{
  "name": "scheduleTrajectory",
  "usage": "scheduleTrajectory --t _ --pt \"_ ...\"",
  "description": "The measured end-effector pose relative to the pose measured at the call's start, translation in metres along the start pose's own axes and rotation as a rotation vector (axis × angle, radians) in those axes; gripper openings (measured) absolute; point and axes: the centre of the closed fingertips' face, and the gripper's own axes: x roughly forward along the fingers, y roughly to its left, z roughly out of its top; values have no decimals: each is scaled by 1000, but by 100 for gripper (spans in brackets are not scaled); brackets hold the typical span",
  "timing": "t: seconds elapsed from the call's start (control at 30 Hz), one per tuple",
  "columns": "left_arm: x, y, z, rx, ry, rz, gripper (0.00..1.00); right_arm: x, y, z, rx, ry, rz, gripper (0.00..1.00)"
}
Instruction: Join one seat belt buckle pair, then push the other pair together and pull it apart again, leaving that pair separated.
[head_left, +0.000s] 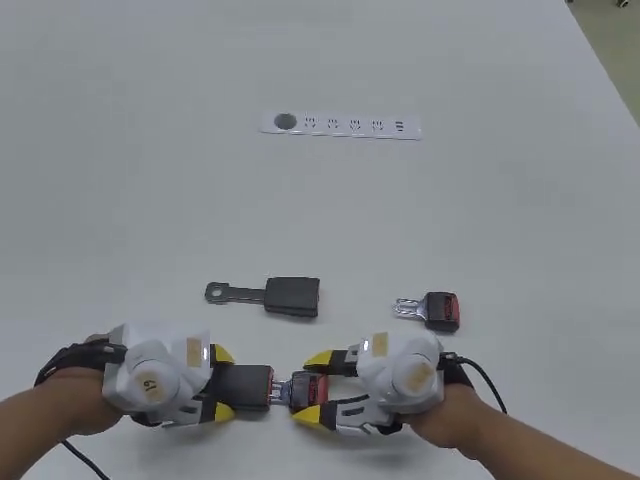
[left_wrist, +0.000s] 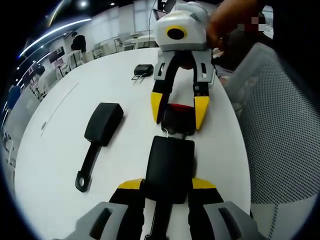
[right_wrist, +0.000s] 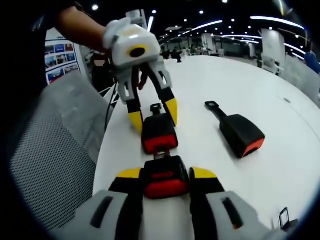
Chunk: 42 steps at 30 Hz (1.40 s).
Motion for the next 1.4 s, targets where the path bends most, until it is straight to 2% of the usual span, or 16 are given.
scheduleTrajectory --t 0.2,0.4,0.43,0.83,1.4 --pt "1 1 0 2 6 -1 34 10 2 8 5 -3 -6 36" --pt "1 1 0 1 5 -2 34 14 2 10 -1 21 -3 35" --pt "0 0 0 -3 -2 -4 34 13 -1 9 -5 35 -3 35" --pt "0 0 0 6 3 -5 34 14 1 9 -15 37 1 36" --pt "-1 0 -1 4 -26 -5 34 12 1 6 -46 53 -4 35"
